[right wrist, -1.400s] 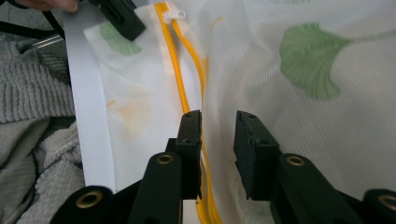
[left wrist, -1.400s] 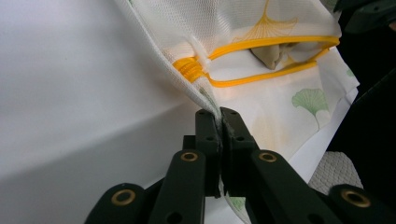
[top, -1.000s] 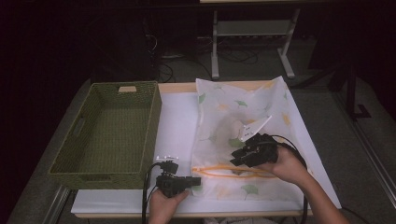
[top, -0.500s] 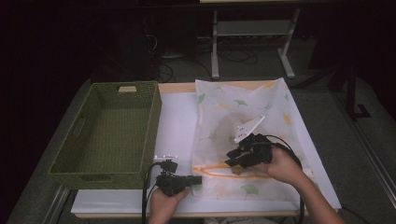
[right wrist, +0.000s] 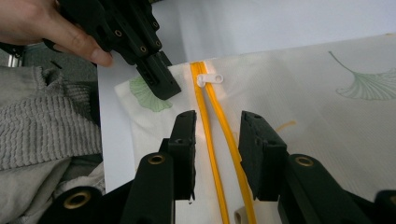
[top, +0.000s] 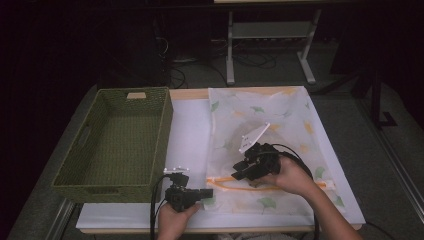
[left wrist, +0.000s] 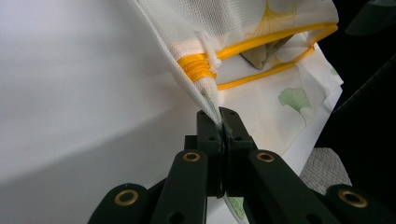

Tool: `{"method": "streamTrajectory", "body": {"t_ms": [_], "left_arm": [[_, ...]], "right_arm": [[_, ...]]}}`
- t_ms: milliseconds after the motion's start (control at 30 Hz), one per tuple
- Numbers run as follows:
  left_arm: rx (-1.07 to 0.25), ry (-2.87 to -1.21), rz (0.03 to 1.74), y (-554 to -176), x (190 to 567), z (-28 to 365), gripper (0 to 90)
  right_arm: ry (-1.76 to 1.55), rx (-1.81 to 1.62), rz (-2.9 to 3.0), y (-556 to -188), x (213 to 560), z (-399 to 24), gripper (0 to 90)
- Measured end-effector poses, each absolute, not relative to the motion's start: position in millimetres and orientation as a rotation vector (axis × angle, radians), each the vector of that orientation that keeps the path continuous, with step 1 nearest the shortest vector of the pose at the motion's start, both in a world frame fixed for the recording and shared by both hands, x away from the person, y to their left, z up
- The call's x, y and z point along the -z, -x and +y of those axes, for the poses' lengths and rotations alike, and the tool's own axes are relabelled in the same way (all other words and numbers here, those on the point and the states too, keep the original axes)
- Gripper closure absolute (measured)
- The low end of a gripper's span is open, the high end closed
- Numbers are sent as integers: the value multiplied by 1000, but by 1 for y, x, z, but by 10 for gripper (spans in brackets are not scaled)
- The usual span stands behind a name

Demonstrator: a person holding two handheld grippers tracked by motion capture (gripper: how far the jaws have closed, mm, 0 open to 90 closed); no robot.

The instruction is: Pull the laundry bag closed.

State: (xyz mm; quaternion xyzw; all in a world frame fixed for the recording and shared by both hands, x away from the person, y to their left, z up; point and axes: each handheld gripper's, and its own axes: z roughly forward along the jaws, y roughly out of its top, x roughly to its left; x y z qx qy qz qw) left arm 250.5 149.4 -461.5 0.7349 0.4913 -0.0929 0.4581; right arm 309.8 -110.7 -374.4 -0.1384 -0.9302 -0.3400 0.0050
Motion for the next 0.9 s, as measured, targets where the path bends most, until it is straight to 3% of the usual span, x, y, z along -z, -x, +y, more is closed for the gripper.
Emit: {"method": "streamTrajectory", "body": {"t_ms": [900], "left_arm": [[176,-1852,1141,-246,451,147,883]], "right_arm": [[387,942,-2861,-330,390,-62,605]]}}
